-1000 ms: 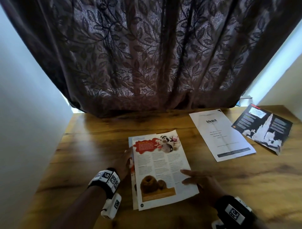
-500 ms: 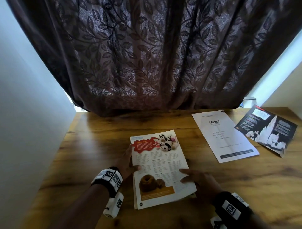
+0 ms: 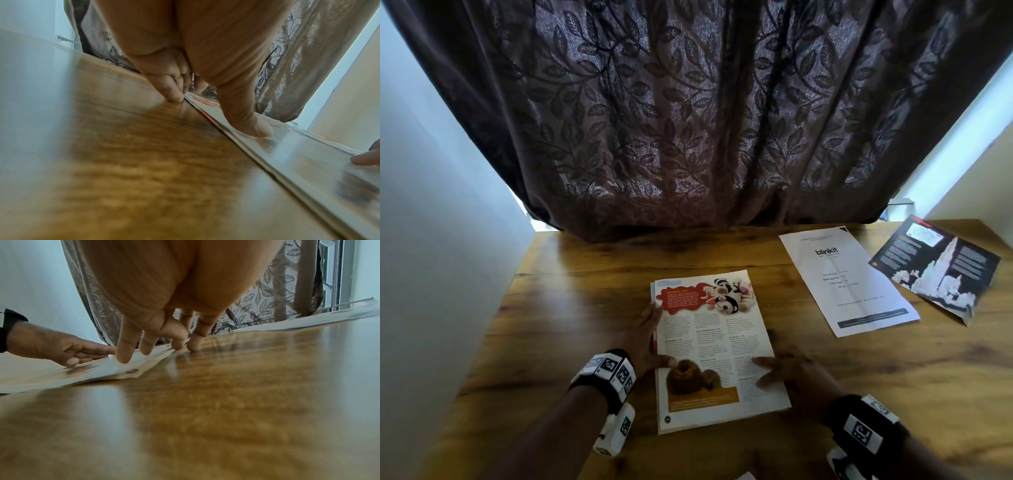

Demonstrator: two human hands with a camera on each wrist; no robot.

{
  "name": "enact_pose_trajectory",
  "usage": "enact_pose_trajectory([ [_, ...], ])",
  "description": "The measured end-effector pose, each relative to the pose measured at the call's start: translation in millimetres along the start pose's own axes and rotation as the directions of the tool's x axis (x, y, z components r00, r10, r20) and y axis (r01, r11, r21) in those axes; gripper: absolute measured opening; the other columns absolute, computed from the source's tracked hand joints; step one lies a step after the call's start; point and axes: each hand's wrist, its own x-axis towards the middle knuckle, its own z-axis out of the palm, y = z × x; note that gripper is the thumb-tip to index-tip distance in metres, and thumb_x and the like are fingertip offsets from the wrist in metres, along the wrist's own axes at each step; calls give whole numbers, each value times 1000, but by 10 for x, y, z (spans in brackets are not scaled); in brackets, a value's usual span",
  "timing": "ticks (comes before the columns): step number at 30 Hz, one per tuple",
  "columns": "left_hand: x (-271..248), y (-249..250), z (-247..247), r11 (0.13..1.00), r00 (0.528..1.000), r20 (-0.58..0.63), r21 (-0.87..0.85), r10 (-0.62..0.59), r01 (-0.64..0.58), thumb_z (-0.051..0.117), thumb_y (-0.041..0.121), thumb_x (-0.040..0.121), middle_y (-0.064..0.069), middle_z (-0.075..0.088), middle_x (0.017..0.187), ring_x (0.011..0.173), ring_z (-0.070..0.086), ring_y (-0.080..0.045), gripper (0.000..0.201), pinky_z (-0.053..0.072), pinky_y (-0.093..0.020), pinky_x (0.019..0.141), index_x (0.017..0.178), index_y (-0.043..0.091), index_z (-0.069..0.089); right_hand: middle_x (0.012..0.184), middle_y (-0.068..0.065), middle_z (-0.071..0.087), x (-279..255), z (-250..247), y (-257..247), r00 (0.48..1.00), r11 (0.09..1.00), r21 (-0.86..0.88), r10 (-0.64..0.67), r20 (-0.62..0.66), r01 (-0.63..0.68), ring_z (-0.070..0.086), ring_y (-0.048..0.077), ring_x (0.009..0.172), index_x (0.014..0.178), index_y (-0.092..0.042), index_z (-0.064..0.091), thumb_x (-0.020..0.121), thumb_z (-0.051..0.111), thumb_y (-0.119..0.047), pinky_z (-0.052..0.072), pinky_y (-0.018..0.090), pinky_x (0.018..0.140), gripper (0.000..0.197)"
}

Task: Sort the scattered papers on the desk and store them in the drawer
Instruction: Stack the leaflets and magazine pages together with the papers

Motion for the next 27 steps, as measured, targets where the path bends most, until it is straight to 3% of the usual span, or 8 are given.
enact_pose_trajectory([
  [3,-16,-3,14,1000,1000,-1,28,-4,4,77,58,68,8,-18,162,151,2,-23,129,17,-46,120,153,32,-16,116,-44,34,45,14,6,999,996,86,40,-29,-37,35,-25,112,120,-42,70,95,64,-16,37,19,110,36],
  [5,-11,-8,24,998,1000,4,62,-4,4,77,55,71,7,-21,161,151,-4,-22,126,13,-42,121,153,29,-15,128,-43,33,79,2,18,999,997,77,21,50,-24,38,-15,123,119,-42,67,93,69,-19,39,25,113,35],
  [8,-21,4,23,997,1000,2,72,11,-11,76,52,74,5,-23,160,150,-7,-20,122,9,-38,121,155,23,-11,146,-27,41,154,-52,-36,1000,1000,-2,-10,-2,10,37,4,139,121,-38,66,95,62,-11,42,25,112,38],
  [12,-31,32,37,999,1000,-18,45,24,-23,78,45,76,3,-20,162,151,-6,-22,119,8,-35,121,155,16,-6,150,-18,45,325,-121,-341,995,999,-30,26,-99,-29,34,4,138,129,-35,61,99,50,-14,41,28,113,39],
  [16,-25,54,44,996,1000,-28,89,13,-10,78,44,76,3,-19,162,151,-4,-23,117,11,-36,120,156,15,-3,161,-14,29,746,-87,-773,995,1000,-7,-22,-93,22,21,7,149,151,-33,37,101,48,-27,18,27,119,52],
  [22,8,68,37,987,998,-63,158,-8,17,80,46,72,7,-17,162,149,16,-25,115,28,-37,119,156,25,5,168,5,7,1485,147,-1199,996,990,-120,-69,50,75,4,27,155,160,-20,7,98,55,-41,11,50,125,81],
  [24,-6,92,22,987,999,-49,158,-17,24,79,44,74,7,-18,162,149,15,-25,114,28,-38,119,156,23,2,169,3,-2,1556,105,-1002,999,982,-188,-5,34,11,0,26,155,160,-21,1,92,51,-64,6,53,125,95],
  [27,-27,117,18,984,999,-36,177,-21,27,77,44,76,6,-20,161,150,6,-24,116,21,-39,119,156,19,-4,167,-2,-16,1507,-86,-518,988,970,-187,156,-15,-156,-12,24,154,158,-24,-12,66,49,-93,-6,52,122,130],
])
